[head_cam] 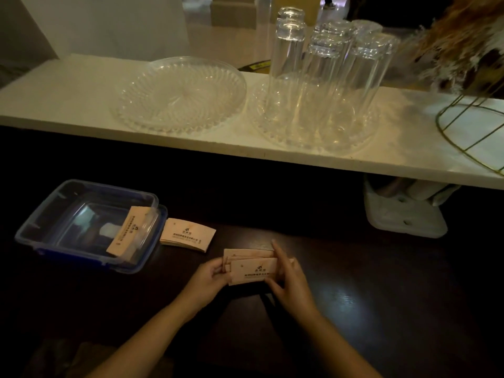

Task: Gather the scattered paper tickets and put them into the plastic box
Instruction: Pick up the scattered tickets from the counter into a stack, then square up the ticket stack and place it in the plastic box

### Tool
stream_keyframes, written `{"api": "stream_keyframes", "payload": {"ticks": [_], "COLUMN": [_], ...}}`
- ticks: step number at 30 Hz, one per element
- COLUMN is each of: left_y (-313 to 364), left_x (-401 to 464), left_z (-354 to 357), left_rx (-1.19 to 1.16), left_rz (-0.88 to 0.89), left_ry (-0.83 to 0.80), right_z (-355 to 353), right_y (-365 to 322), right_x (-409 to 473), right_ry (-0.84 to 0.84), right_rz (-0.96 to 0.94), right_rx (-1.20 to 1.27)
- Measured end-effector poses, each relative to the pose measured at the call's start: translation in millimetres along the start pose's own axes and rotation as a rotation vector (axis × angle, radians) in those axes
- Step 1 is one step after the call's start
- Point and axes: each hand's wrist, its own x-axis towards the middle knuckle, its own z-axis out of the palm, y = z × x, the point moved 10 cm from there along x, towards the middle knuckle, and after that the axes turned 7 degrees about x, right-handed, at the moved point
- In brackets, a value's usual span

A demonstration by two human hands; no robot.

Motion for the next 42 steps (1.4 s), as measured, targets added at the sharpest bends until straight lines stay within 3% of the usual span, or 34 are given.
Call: {"api": "stream_keyframes", "payload": {"ticks": [4, 7, 9, 19, 25, 30, 36, 42], "left_y": [-20.3, -26.5, -29.1, -35.7, -38.7, -41.2, -12.1, -13.5], "left_x": [0.5, -0.5, 0.3, 1.4, -1.2, 4.6, 10.3, 35.5], "left_z": [1.1, -6.3, -6.0, 7.3, 10.8, 4.4, -103.3, -135.4], "left_rx": [-0.244, -0.261, -0.237, -0.286, -0.275, -0.209, 0.039, 0.230], "left_rz": [-0.100, -0.093, -0.087, -0.051, -0.043, -0.105, -0.049, -0.112], "left_ry": [0.198, 0.426, 0.488, 0.515, 0.482, 0.265, 0.568, 0.511], "right_z": [13.9, 23.8, 26.4, 19.7, 18.8, 12.6, 52.0, 81.8], "right_y": [3.3, 0.9, 4.0, 12.3, 13.2, 7.3, -10.5, -17.9], "right_x": [-3.4, -5.9, -9.5, -30.3, -32.0, -13.3, 47.6, 82.1], "right_ry": [0.081, 0.140, 0.171, 0.424, 0.377, 0.322, 0.211, 0.147], "right_rz": [-0.002, -0.017, -0.004, 0.115, 0.068, 0.062, 0.401, 0.501], "right_rx": [0.009, -0.089, -0.108, 0.150, 0.065, 0.135, 0.355, 0.378]}}
